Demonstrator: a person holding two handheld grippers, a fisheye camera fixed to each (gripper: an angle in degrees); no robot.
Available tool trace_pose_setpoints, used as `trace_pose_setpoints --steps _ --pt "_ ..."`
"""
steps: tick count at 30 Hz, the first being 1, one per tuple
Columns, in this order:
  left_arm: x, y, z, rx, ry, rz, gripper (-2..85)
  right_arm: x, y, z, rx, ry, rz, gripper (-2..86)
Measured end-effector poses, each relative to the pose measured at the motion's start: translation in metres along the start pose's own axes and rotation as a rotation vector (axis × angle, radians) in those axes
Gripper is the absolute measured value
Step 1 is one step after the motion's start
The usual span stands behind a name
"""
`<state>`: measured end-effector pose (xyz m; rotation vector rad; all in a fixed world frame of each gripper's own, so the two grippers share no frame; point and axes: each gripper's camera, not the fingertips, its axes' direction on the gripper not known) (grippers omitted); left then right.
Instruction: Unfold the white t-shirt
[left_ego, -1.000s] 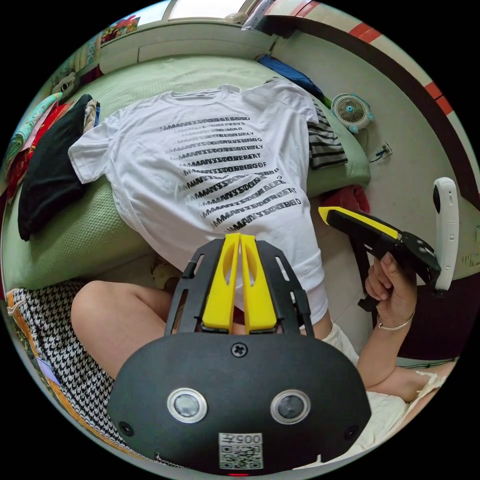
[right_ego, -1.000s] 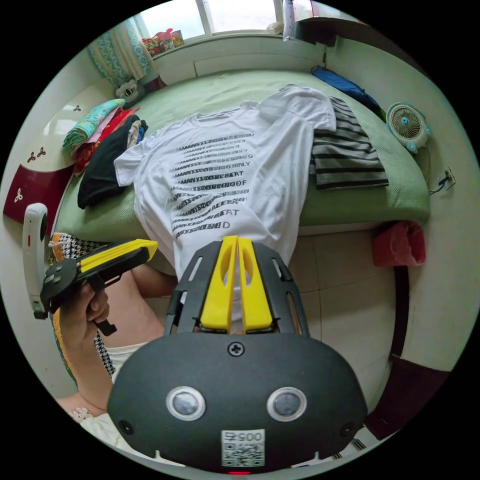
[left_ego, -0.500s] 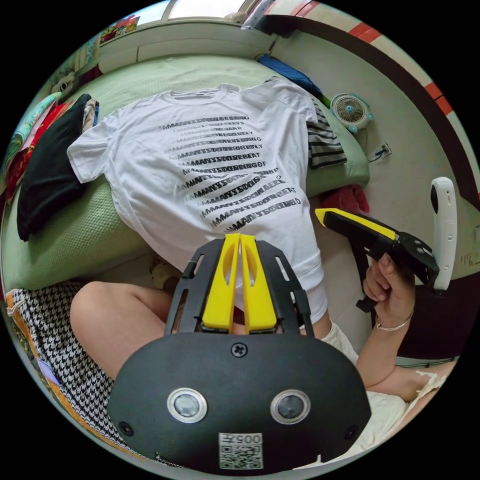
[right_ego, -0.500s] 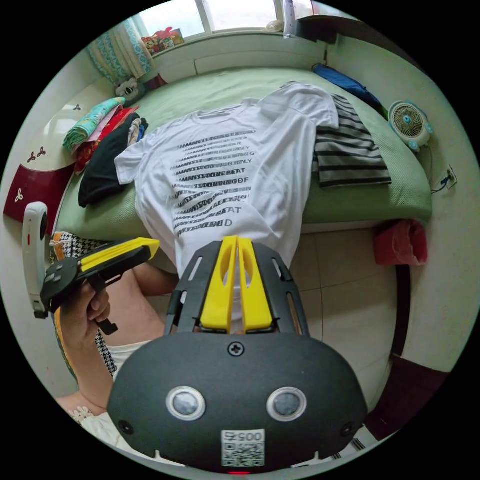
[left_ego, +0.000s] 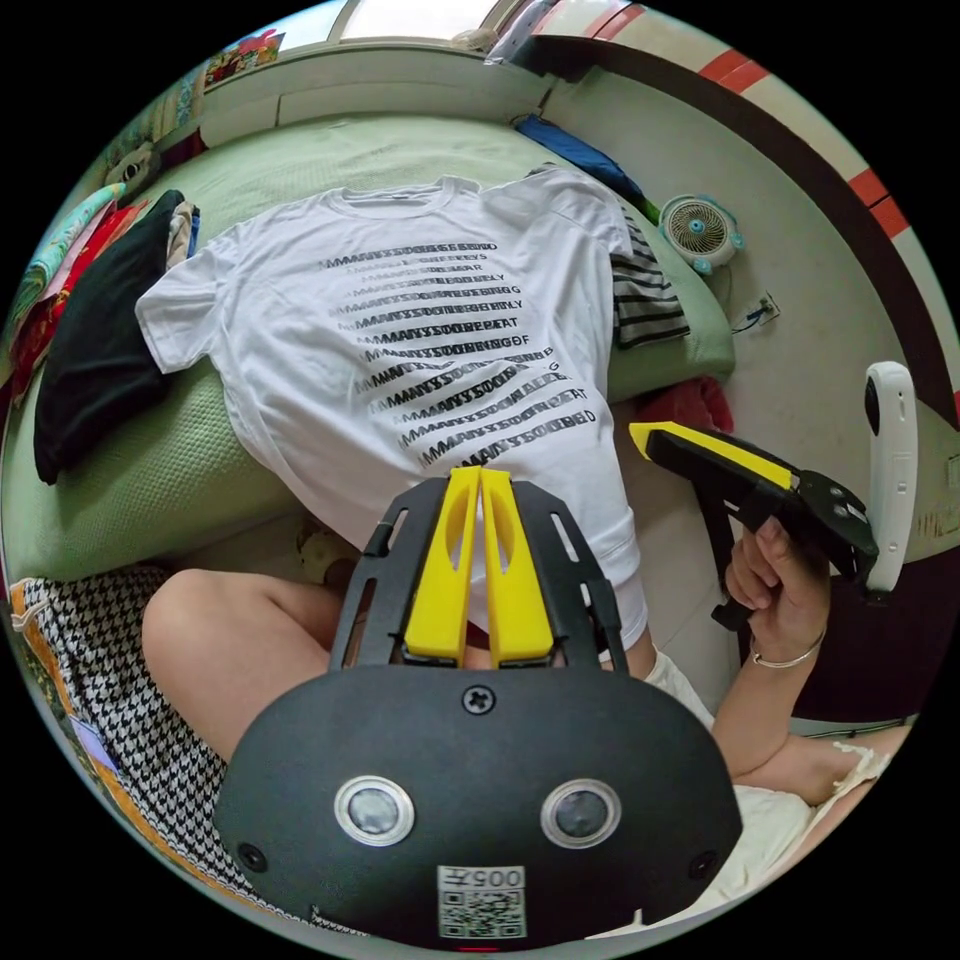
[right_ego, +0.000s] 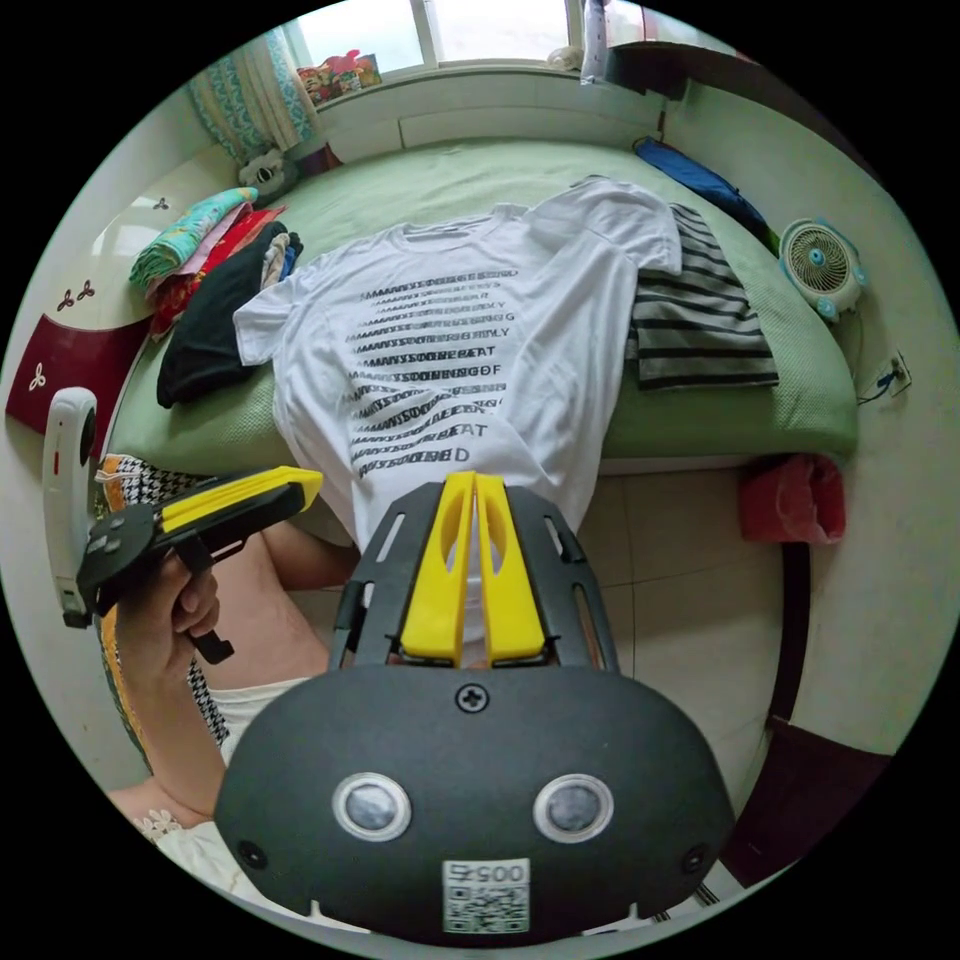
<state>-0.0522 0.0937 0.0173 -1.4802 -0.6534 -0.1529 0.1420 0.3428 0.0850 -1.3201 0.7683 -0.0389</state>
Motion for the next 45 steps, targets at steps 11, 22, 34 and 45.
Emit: trace_pose_setpoints --steps 11,22,34,45 --pt "-0.004 0.004 -0.002 -0.013 0.003 0.001 -0.5 0.005 -0.009 0.006 -0.003 -0.027 0.031 -1.2" --pt "-0.008 0.007 -0.007 -0.022 0.0 0.004 -0.6 0.0 -0.023 0.015 -0.007 -0.035 0.031 -1.0" --pt "-0.015 0.008 -0.013 -0.029 0.003 0.007 -0.7 -0.005 -0.042 0.027 -0.011 -0.041 0.039 -1.1" --pt "-0.031 0.008 -0.018 -0.036 0.011 -0.013 -0.6 -0.015 -0.064 0.041 -0.023 -0.036 0.035 -1.2"
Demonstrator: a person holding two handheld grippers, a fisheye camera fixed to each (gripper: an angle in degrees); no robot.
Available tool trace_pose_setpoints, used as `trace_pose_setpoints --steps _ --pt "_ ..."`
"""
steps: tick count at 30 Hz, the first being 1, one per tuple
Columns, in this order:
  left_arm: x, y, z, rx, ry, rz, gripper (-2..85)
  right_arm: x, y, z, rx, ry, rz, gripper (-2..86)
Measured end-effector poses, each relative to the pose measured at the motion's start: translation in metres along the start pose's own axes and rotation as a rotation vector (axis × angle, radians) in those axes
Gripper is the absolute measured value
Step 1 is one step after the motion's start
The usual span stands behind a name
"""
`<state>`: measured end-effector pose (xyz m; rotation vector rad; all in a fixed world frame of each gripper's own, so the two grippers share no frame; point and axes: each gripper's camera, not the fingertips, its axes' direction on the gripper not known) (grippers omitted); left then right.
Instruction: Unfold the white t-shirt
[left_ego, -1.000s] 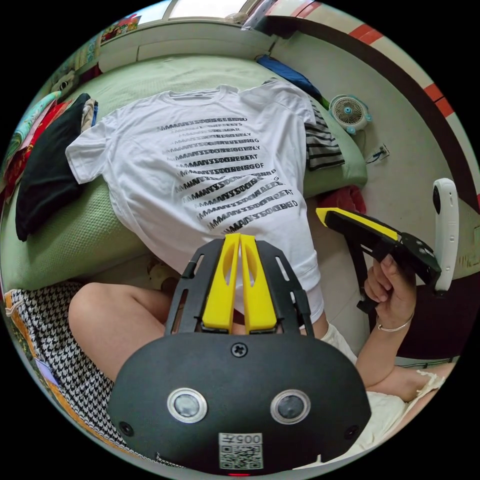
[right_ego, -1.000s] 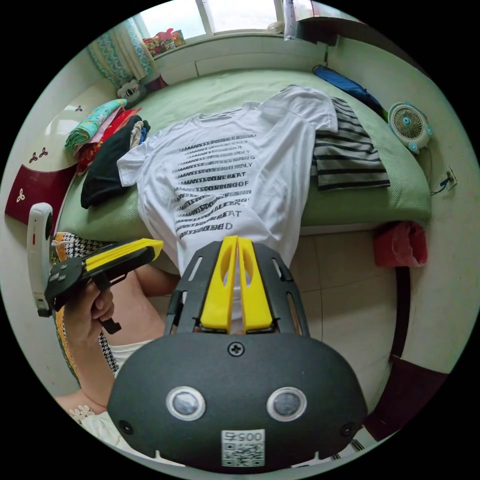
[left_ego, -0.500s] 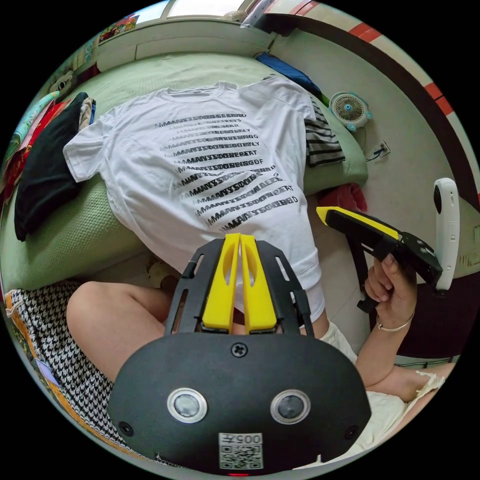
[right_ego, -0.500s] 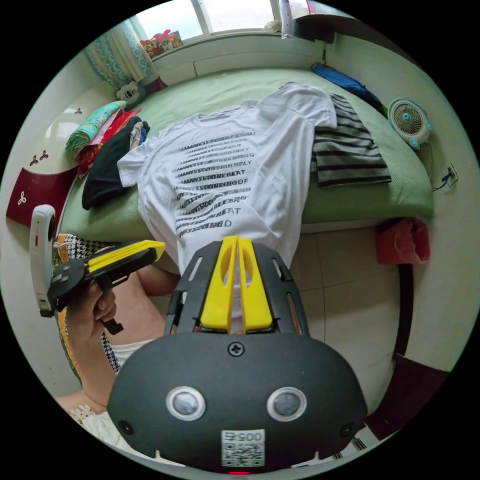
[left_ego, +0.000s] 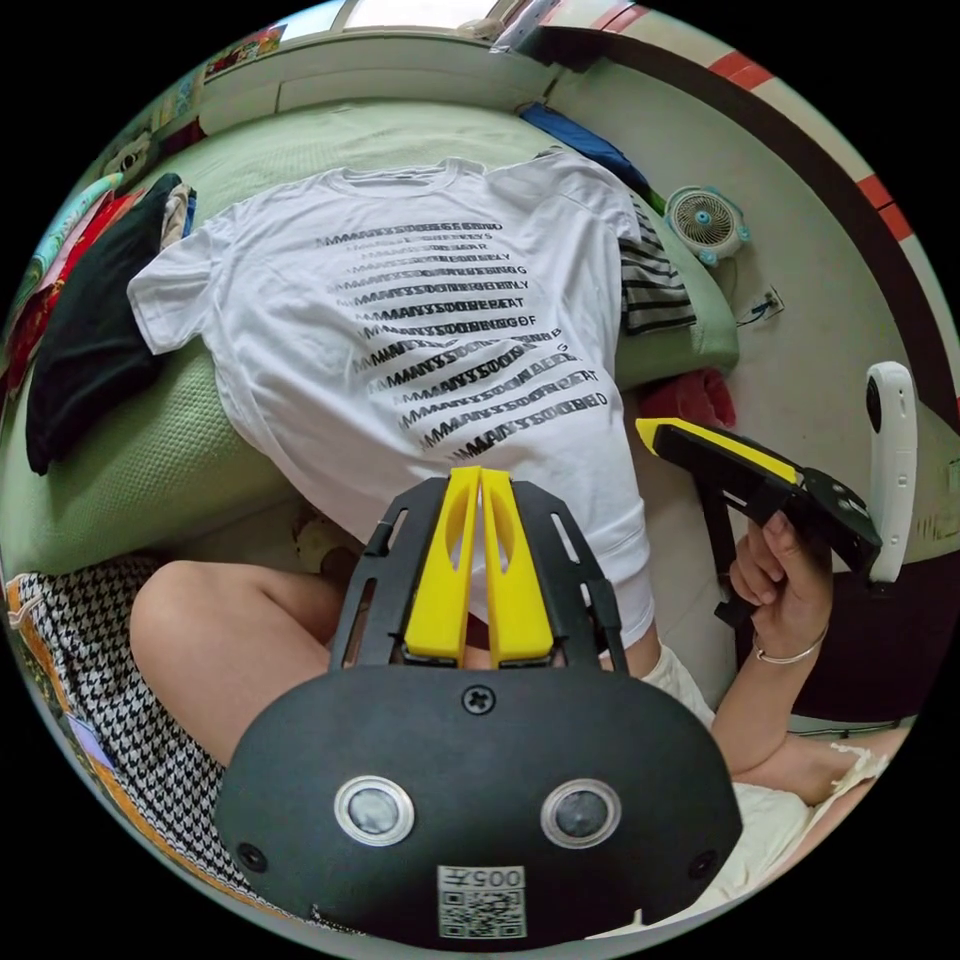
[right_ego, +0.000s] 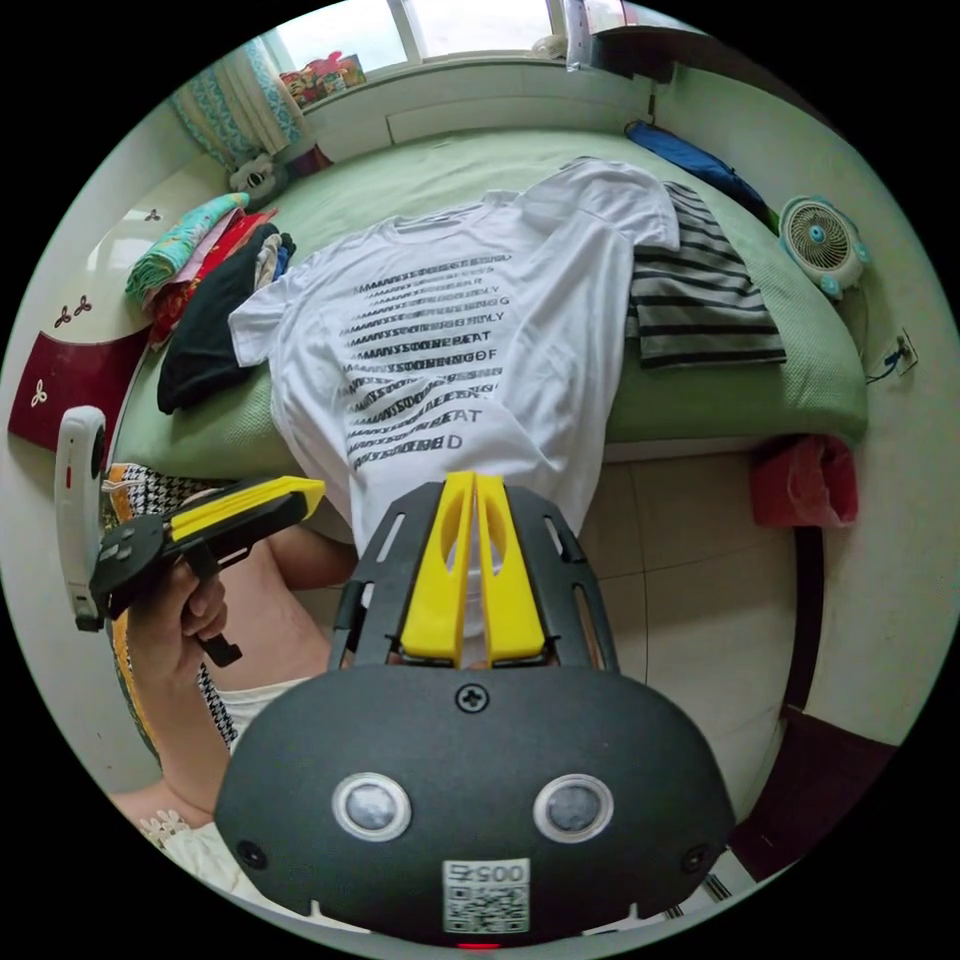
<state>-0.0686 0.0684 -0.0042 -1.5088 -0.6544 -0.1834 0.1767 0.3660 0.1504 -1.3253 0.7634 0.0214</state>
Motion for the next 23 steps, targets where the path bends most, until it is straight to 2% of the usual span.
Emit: trace_pose_setpoints --steps 10,14,20,23 --pt "-0.062 -0.002 -0.01 0.057 -0.005 -0.153 -0.6 -0.019 -0.028 0.013 0.034 -0.019 -0.046 -1.2" --pt "-0.099 -0.017 -0.033 0.121 -0.01 -0.198 -0.6 -0.05 -0.058 0.014 0.043 -0.101 -0.159 -0.9" --pt "-0.165 -0.052 -0.094 0.313 -0.151 -0.301 -0.2 -0.125 -0.125 -0.006 0.222 -0.163 -0.399 2.7" --pt "-0.202 -0.06 -0.087 0.346 -0.162 -0.395 1.1 -0.168 -0.153 0.0 0.322 -0.177 -0.533 5.0"
